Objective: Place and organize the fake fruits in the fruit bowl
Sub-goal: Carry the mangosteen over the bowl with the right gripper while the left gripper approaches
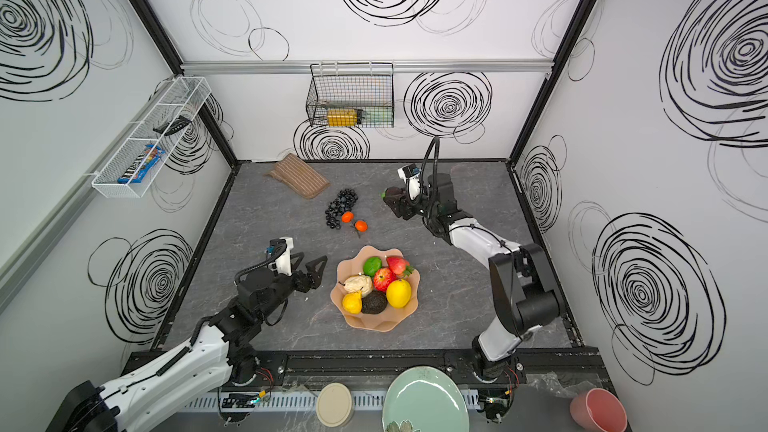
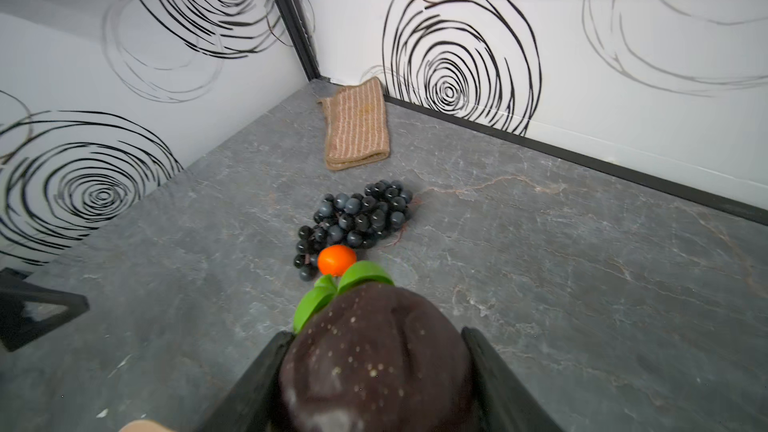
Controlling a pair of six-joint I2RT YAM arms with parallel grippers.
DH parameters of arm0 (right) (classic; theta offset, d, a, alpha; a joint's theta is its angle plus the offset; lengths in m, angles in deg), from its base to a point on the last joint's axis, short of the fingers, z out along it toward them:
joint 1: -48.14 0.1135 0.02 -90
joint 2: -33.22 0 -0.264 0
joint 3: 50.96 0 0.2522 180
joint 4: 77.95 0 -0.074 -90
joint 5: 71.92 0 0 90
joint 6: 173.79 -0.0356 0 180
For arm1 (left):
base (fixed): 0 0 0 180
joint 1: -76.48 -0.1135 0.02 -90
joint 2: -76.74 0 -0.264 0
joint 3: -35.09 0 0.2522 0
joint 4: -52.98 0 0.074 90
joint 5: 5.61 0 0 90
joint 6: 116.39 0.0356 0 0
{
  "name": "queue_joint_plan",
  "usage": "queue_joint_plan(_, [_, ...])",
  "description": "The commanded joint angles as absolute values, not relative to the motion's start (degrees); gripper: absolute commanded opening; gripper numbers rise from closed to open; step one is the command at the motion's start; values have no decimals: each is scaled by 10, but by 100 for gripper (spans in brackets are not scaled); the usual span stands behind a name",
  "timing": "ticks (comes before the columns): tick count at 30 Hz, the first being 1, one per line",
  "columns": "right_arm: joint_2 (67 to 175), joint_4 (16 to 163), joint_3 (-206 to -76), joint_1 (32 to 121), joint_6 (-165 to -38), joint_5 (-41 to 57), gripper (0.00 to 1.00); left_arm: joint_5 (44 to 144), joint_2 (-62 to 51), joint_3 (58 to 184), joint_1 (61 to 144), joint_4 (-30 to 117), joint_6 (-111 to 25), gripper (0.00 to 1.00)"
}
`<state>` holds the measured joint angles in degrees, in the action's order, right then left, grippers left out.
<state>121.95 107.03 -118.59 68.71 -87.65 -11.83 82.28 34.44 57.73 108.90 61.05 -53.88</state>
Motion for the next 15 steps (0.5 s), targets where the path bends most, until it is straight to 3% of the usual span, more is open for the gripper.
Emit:
queue_joint_plan(1, [1142, 1067, -1126, 714, -906, -157, 58, 886, 336, 608, 1111, 654, -569, 89])
queue_joint_plan(8, [983, 1063, -1009, 759, -915, -175, 59, 877, 344, 660, 1201, 608, -579, 81])
queue_joint_plan(15, [902, 1088, -933, 816, -938, -193, 59, 881, 345, 673, 1243, 611, -600, 68])
